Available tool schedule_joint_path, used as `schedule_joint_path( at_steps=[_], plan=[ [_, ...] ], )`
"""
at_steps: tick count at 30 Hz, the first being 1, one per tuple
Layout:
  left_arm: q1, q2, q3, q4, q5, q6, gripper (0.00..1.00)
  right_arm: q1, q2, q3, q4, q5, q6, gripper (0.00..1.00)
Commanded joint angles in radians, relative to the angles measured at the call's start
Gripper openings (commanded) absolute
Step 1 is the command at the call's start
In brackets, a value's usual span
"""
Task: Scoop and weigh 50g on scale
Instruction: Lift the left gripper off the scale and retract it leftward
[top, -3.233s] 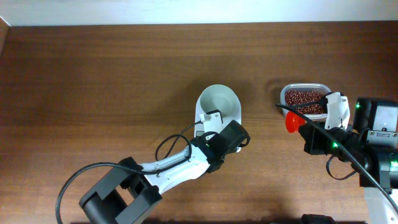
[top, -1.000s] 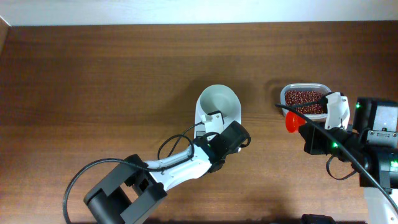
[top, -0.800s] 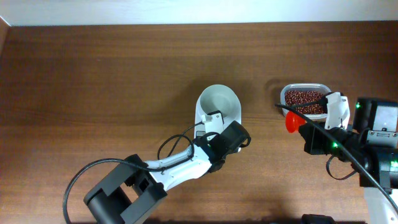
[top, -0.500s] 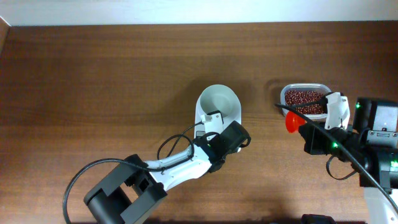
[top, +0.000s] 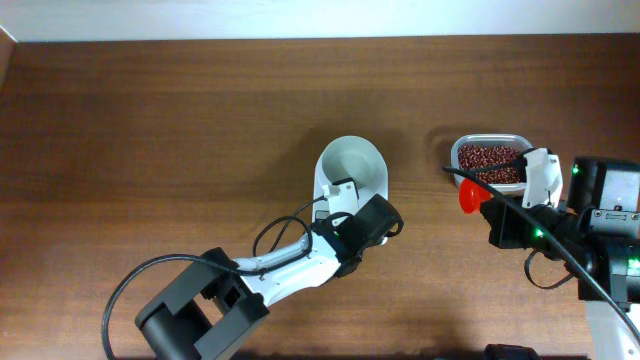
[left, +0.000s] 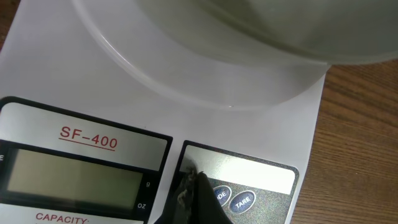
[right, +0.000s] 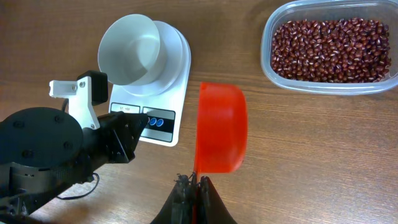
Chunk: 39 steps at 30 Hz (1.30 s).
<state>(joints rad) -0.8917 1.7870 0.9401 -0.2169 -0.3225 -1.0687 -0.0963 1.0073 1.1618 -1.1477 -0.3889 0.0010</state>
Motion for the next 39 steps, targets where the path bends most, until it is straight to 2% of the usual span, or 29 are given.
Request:
schedule_joint_path(
  at_steps=[1,6,8,12,14,17,19,22,23,24,25,29,31,32,35,36,38,39],
  plan=[
    [-0.003,0.036,-0.008,-0.011,0.008,-0.016,0.0,0.004,0.001,0.0,0.0,0.008,0.006,0.04],
    [-0.003,0.029,-0.006,-0.013,0.01,-0.016,0.0,0.004,0.001,0.0,-0.005,0.008,0.007,0.04],
    [-0.003,-0.008,-0.004,-0.029,0.029,0.023,0.0,0.004,0.001,0.0,-0.008,0.008,0.007,0.04],
    [0.0,-0.19,0.012,-0.171,0.035,0.179,0.0,0.004,0.001,0.0,-0.004,0.008,0.007,0.04],
    [-0.001,-0.293,0.013,-0.193,0.035,0.304,0.01,0.004,0.001,0.0,0.005,0.009,0.006,0.04],
    [0.011,-0.448,0.013,-0.198,0.03,0.524,0.18,0.004,0.001,0.0,0.032,0.008,0.007,0.04],
    [0.039,-0.55,0.013,-0.216,0.027,0.657,0.26,0.004,0.001,0.0,0.053,0.008,0.007,0.04],
    [0.099,-0.671,0.013,-0.275,-0.029,0.727,0.45,0.004,0.001,0.0,0.089,0.008,0.007,0.04],
    [0.118,-0.703,0.013,-0.3,-0.051,0.727,0.54,0.004,0.001,0.0,0.1,0.008,0.007,0.04],
    [0.138,-0.733,0.013,-0.333,-0.074,0.726,0.82,0.004,0.002,0.0,0.117,0.008,0.007,0.04],
    [0.152,-0.754,0.013,-0.358,-0.095,0.726,0.99,0.004,0.004,0.0,0.135,0.008,0.007,0.04],
    [0.183,-0.797,0.013,-0.521,-0.099,0.718,0.99,0.004,0.028,0.0,0.199,0.001,0.049,0.04],
    [0.183,-0.795,0.013,-0.545,-0.064,0.727,0.99,0.004,0.043,0.0,0.219,0.0,0.075,0.04],
    [0.183,-0.795,0.013,-0.548,-0.061,0.773,0.99,0.005,0.054,0.0,0.231,-0.003,0.09,0.04],
    [0.19,-0.795,0.025,-0.544,0.122,1.169,0.99,0.005,0.078,0.0,0.249,-0.031,0.09,0.04],
    [0.212,-0.795,0.055,-0.591,0.28,1.381,0.99,0.005,0.09,0.0,0.252,-0.049,0.09,0.04],
    [0.254,-0.795,0.099,-0.653,0.31,1.425,0.99,0.005,0.095,0.0,0.247,-0.054,0.09,0.04],
    [0.314,-0.795,0.154,-0.734,0.314,1.454,0.99,0.005,0.094,0.0,0.24,-0.066,0.09,0.04]
  ],
)
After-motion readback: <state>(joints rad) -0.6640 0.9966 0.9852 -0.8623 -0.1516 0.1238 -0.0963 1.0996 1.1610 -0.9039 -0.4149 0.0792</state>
